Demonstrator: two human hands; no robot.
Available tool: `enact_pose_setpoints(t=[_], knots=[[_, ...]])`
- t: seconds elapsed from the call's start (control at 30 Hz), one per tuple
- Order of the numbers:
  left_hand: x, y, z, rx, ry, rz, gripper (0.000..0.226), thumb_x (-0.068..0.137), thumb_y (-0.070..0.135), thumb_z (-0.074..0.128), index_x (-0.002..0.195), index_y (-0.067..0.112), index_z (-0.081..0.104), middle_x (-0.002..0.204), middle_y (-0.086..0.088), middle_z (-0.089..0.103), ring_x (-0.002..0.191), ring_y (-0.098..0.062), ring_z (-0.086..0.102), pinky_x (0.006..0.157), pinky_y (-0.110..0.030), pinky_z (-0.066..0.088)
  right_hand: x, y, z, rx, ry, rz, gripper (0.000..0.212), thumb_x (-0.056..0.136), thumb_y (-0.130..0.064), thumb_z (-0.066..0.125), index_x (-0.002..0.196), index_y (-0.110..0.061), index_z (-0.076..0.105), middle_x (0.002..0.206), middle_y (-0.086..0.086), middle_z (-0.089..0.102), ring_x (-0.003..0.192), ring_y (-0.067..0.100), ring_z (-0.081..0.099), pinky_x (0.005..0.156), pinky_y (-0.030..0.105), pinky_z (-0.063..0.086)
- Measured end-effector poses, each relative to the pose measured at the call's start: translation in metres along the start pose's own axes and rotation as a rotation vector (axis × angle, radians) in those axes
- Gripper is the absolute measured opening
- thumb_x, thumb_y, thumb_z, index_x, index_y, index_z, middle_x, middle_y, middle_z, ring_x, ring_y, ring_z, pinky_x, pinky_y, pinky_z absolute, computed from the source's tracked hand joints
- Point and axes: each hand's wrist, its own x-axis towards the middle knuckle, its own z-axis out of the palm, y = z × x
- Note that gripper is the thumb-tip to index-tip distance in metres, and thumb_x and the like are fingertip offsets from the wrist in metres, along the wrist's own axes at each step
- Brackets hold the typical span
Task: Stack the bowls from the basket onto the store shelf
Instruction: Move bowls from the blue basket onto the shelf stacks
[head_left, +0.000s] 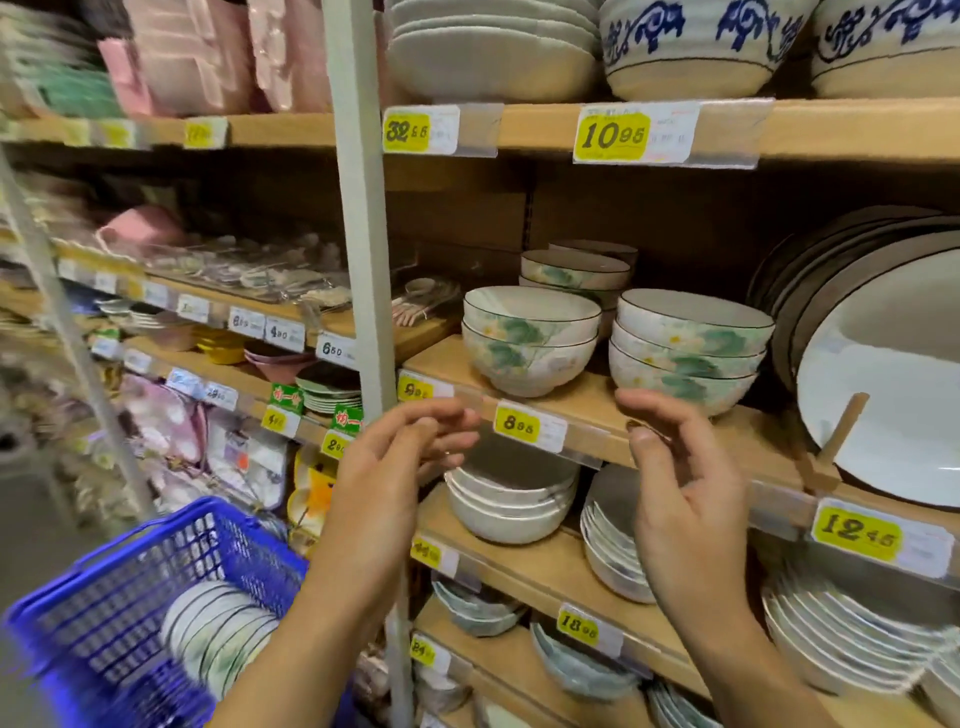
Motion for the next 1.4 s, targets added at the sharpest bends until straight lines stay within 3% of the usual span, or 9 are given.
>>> enact_pose_setpoints(t=[0.1,0.27,0.4,0.7,0.97,1.07,1.17,1.33,1.4], knots=[[-0.017,-0.012,-0.054,0.023,0.057,-0.087,0.031,0.098,0.003,0.039,0.094,0.008,0.069,0.092,-0.01,0.076,0.086,-0.022,0.072,0.077,-0.026,0.057,-0.033,-0.002,0.035,0.035,-0.073,0.096,0.021,0.087,-0.03,0.048,0.097,-0.033,0.067,0.101,-0.019,0.069,0.101,-0.001,0.061,0.083,0.005,0.042],[-0.043,-0.028,-0.158,0.117,0.168,-0.262,0.027,0.097,0.001,0.041,0.093,0.005,0.068,0.089,-0.01,0.076,0.077,-0.017,0.068,0.071,-0.02,0.055,-0.095,0.002,0.117,0.156,-0.262,0.372,0.025,0.095,-0.01,0.049,0.088,-0.025,0.068,0.088,-0.008,0.073,0.087,0.004,0.067,0.077,0.017,0.052],[-0.065,-0.037,-0.242,0.213,0.273,-0.389,0.028,0.095,0.0,0.039,0.091,0.004,0.066,0.092,-0.014,0.072,0.076,-0.02,0.063,0.067,-0.024,0.049,-0.145,0.016,0.188,0.224,-0.379,0.665,0.031,0.095,0.004,0.044,0.081,-0.013,0.065,0.082,0.011,0.071,0.071,0.012,0.066,0.062,0.013,0.052],[-0.096,-0.074,-0.361,0.337,0.377,-0.644,0.023,0.097,0.009,0.042,0.091,0.009,0.064,0.092,-0.009,0.068,0.075,-0.018,0.057,0.065,-0.024,0.043,-0.238,0.064,0.284,0.025,-0.642,0.928,0.023,0.098,-0.01,0.045,0.094,-0.01,0.068,0.087,0.007,0.071,0.075,0.014,0.066,0.059,0.014,0.05],[-0.065,-0.122,-0.414,0.467,0.298,-0.808,0.023,0.098,0.013,0.041,0.095,0.009,0.063,0.094,-0.007,0.069,0.074,-0.017,0.061,0.063,-0.023,0.042,-0.27,0.139,0.356,-0.089,-0.79,1.061,0.021,0.094,-0.013,0.053,0.077,-0.011,0.064,0.077,0.005,0.068,0.067,0.017,0.06,0.064,0.03,0.045],[-0.04,-0.142,-0.429,0.557,0.228,-0.85,0.021,0.097,0.014,0.045,0.09,0.008,0.064,0.087,-0.006,0.065,0.071,-0.015,0.057,0.059,-0.017,0.042,-0.276,0.169,0.386,-0.191,-0.902,1.023,0.032,0.09,-0.008,0.049,0.06,-0.018,0.05,0.063,0.006,0.053,0.065,0.02,0.047,0.061,0.031,0.036],[-0.012,-0.163,-0.443,0.662,0.155,-0.887,0.016,0.095,0.016,0.047,0.085,0.012,0.059,0.083,-0.006,0.059,0.073,-0.016,0.051,0.065,-0.025,0.039,-0.287,0.198,0.411,-0.355,-1.008,0.986,0.04,0.089,-0.007,0.046,0.051,-0.019,0.039,0.06,0.007,0.04,0.069,0.021,0.041,0.063,0.033,0.03],[0.031,-0.201,-0.451,0.741,0.04,-0.949,0.018,0.094,0.018,0.048,0.079,0.014,0.057,0.076,-0.003,0.057,0.068,-0.016,0.048,0.063,-0.027,0.036,-0.301,0.227,0.426,-0.56,-1.158,1.012,0.024,0.095,-0.025,0.046,0.075,-0.017,0.056,0.087,0.011,0.063,0.093,0.026,0.059,0.076,0.032,0.042],[0.044,-0.216,-0.449,0.779,-0.041,-0.973,0.017,0.092,0.016,0.048,0.077,0.016,0.055,0.072,-0.004,0.053,0.065,-0.016,0.044,0.059,-0.027,0.033,-0.307,0.237,0.426,-0.599,-1.147,1.046,0.019,0.094,-0.026,0.047,0.078,-0.021,0.056,0.087,0.012,0.061,0.09,0.022,0.057,0.077,0.031,0.043]])
